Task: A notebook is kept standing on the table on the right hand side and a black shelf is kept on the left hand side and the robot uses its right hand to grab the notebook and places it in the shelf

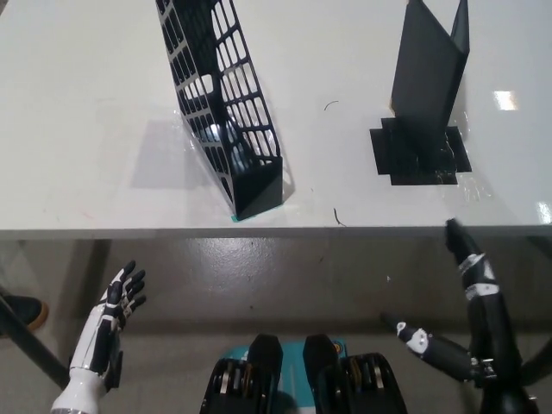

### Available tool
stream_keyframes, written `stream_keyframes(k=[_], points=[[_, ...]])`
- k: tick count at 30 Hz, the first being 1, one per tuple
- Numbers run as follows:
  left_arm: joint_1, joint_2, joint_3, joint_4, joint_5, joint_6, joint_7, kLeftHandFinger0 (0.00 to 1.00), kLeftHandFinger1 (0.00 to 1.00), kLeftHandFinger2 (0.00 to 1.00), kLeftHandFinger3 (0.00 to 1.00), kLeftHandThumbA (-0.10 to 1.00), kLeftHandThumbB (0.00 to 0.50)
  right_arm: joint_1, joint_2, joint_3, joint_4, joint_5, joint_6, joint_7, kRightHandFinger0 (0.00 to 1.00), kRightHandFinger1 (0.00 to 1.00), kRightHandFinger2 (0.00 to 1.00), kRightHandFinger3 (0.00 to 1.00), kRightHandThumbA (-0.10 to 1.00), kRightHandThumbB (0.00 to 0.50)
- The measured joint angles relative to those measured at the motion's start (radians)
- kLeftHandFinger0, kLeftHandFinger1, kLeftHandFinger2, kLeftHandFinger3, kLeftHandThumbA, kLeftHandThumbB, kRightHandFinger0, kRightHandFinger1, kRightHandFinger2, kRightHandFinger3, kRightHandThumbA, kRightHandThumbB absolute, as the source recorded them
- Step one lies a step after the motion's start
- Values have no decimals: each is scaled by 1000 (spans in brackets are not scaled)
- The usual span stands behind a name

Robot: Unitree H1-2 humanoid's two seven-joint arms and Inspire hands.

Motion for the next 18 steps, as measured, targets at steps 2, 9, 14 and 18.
stream_keyframes(k=[2, 9, 14, 18], points=[[0, 0, 0, 0, -1, -2, -1, 1000, 1000, 1000, 1000, 1000, 111, -21, 5, -19, -29, -6, -4, -5, 1000, 1000, 1000, 1000, 1000, 368], [5, 1, 1, 1, -6, -13, -3, 1000, 1000, 1000, 1000, 1000, 112, -273, 12, -155, 33, 6, 31, -41, 1000, 1000, 1000, 1000, 1000, 364], [14, 2, 3, 2, -11, -19, -3, 1000, 1000, 1000, 1000, 1000, 112, -423, 11, -227, 220, 38, 54, -69, 1000, 1000, 1000, 1000, 1000, 380], [18, 2, 4, 2, -12, -23, -3, 1000, 1000, 1000, 1000, 1000, 121, -510, 9, -270, 376, 50, 59, -96, 1000, 1000, 1000, 1000, 1000, 413]])
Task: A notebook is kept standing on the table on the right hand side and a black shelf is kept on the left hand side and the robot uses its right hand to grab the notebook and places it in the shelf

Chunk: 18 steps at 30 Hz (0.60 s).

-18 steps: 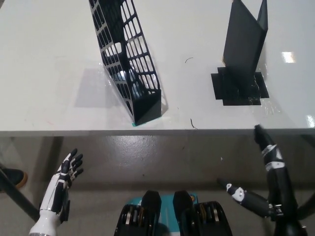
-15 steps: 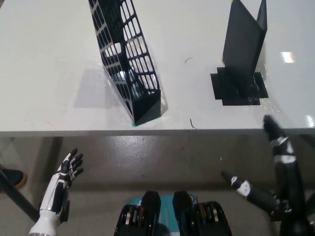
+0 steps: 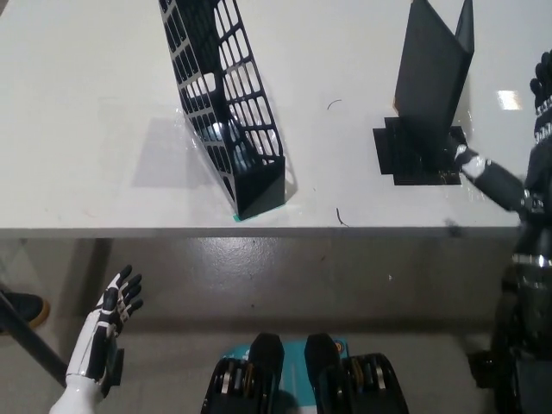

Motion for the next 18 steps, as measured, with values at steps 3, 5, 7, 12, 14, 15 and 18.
stream_keyframes(k=[3, 5, 7, 12, 14, 15, 18], points=[[1, 0, 0, 1, 0, -3, 0, 1000, 1000, 1000, 1000, 1000, 114, -48, -7, -20, 101, 8, 0, -15, 1000, 1000, 1000, 1000, 1000, 403], [4, 1, 0, 4, 0, -7, 0, 1000, 1000, 1000, 1000, 1000, 101, -79, -12, -32, 183, 11, -3, -28, 1000, 1000, 1000, 1000, 1000, 387], [5, 2, 0, 6, 0, -10, 0, 1000, 1000, 1000, 1000, 1000, 103, -103, -16, -40, 250, 17, -7, -38, 1000, 1000, 1000, 1000, 1000, 402], [6, 2, 0, 9, -1, -17, -2, 1000, 1000, 1000, 1000, 1000, 91, -184, -29, -53, 449, 32, -15, -71, 1000, 1000, 1000, 1000, 1000, 411], [8, 2, -1, 9, -1, -18, -4, 1000, 1000, 1000, 1000, 1000, 81, -221, -36, -53, 527, 37, -18, -83, 1000, 1000, 1000, 1000, 1000, 397], [9, 2, -1, 9, -1, -19, -4, 1000, 1000, 1000, 1000, 1000, 79, -234, -38, -53, 554, 39, -20, -85, 1000, 1000, 1000, 1000, 1000, 399], [14, 2, -1, 9, -2, -22, -5, 1000, 1000, 1000, 1000, 1000, 83, -290, -40, -53, 662, 48, -32, -96, 1000, 1000, 1000, 1000, 1000, 411]])
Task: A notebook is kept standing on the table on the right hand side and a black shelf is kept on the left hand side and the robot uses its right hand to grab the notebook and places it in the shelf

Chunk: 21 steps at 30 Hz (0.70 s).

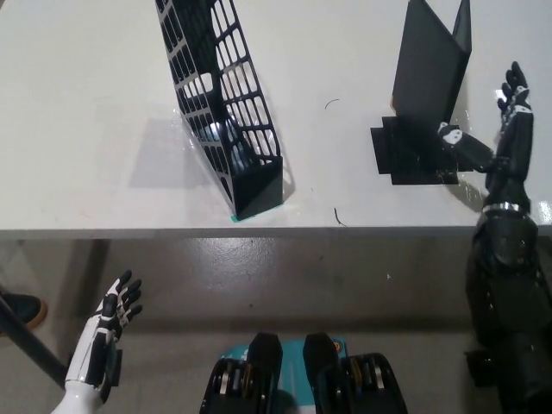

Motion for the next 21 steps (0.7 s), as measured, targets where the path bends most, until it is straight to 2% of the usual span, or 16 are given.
stream_keyframes(k=[1, 5, 8, 9, 10, 11, 12, 13, 14, 15, 16, 17, 18, 20, 21], points=[[1, 0, 0, 0, -1, -1, 0, 1000, 1000, 1000, 1000, 1000, 92, -24, 0, 1, 40, 1, -6, -7, 1000, 1000, 1000, 1000, 1000, 406], [1, 0, 0, 0, -2, -1, -1, 1000, 1000, 1000, 1000, 1000, 93, -119, 0, 6, 171, 5, -17, -24, 1000, 1000, 1000, 1000, 1000, 436], [1, 0, 0, -1, -2, -1, -4, 1000, 1000, 1000, 1000, 1000, 76, -199, 1, 14, 253, 7, -18, -40, 1000, 1000, 1000, 1000, 1000, 459], [1, 0, 0, 0, -2, -1, -5, 1000, 1000, 1000, 1000, 1000, 75, -230, 2, 16, 289, 9, -21, -46, 1000, 1000, 1000, 1000, 1000, 433], [1, 0, 0, 0, -2, -1, -6, 1000, 1000, 1000, 1000, 1000, 93, -256, 3, 16, 313, 12, -22, -49, 1000, 1000, 1000, 1000, 992, 431], [1, 0, 0, 0, -1, -1, -7, 1000, 1000, 1000, 1000, 1000, 95, -280, 4, 15, 339, 18, -23, -52, 1000, 1000, 1000, 1000, 879, 434], [1, 0, 0, 0, -1, -1, -8, 1000, 1000, 1000, 1000, 1000, 89, -298, 6, 14, 357, 21, -24, -57, 1000, 999, 977, 1000, 597, 284], [1, 0, 0, 0, -1, -1, -8, 1000, 1000, 1000, 1000, 1000, 88, -333, 10, 12, 401, 27, -25, -79, 648, 700, 836, 968, 531, 332], [1, 0, 0, 0, -1, -1, -8, 1000, 1000, 1000, 1000, 1000, 89, -354, 13, 12, 423, 29, -24, -100, 41, 64, 199, 313, 10, 191], [1, 0, -1, 0, -1, -1, -8, 1000, 1000, 1000, 1000, 1000, 94, -364, 14, 12, 436, 30, -23, -114, 2, 3, 117, 162, -96, 198], [1, 0, -1, 0, 0, -1, -8, 1000, 1000, 1000, 1000, 1000, 101, -382, 16, 9, 458, 32, -21, -138, 0, 0, 145, 154, -100, 155], [1, 0, 0, 0, 1, -1, -8, 1000, 1000, 1000, 1000, 1000, 105, -399, 19, 0, 482, 38, -18, -161, 0, 0, 279, 259, -100, 135], [1, 0, 0, 0, 1, -1, -8, 1000, 1000, 1000, 1000, 1000, 112, -408, 21, -7, 493, 43, -16, -170, 0, 24, 406, 382, -100, 145], [-1, 0, -1, -1, 2, -1, -8, 1000, 1000, 1000, 1000, 1000, 127, -434, 25, -33, 524, 64, -13, -194, 0, 70, 508, 543, -100, 136], [-2, 0, 0, -1, 2, -1, -8, 1000, 1000, 1000, 1000, 1000, 135, -440, 26, -40, 535, 75, -13, -200, 0, 67, 522, 578, -100, 142]])
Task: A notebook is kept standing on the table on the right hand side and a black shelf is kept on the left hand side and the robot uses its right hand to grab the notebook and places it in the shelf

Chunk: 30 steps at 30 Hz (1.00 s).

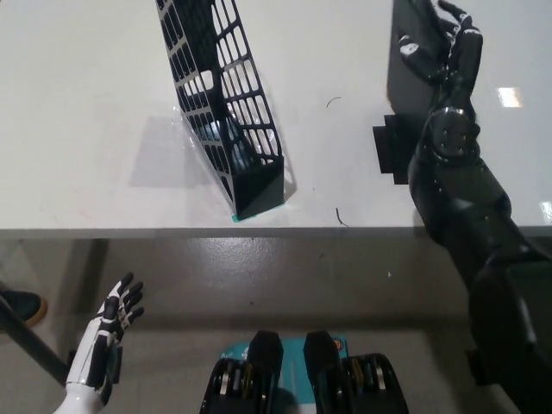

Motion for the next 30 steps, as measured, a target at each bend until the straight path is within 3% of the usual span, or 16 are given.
stream_keyframes(k=[2, 7, 14, 19, 24, 30], points=[[-2, 0, 0, 0, 0, 0, 0, 1000, 1000, 1000, 1000, 1000, 142, -3, 0, -5, 9, 6, 1, -7, 0, 91, 539, 609, -100, 140], [-3, 0, 0, -1, -1, 0, 0, 1000, 1000, 1000, 1000, 1000, 155, 3, -2, -21, 16, 35, -2, -16, 0, 142, 552, 549, -100, 155], [-4, 0, 0, 0, 0, 0, 0, 1000, 1000, 1000, 1000, 1000, 156, 29, -10, -25, 16, 51, -9, -15, 0, 176, 583, 603, -100, 159], [-4, 0, 1, 0, 0, 0, 0, 1000, 1000, 1000, 1000, 1000, 129, 35, -16, 2, 7, 50, -13, -24, 0, 153, 587, 682, -100, 128], [-4, 0, 1, 0, -1, 0, 0, 1000, 1000, 1000, 1000, 1000, 124, 65, -11, 76, -104, 18, -12, -53, 0, 96, 487, 623, -100, 140], [-4, 0, -2, 2, 0, 2, 0, 1000, 1000, 1000, 1000, 1000, 123, 135, -8, 114, -341, -18, 16, -60, 0, 120, 530, 689, -100, 130]])
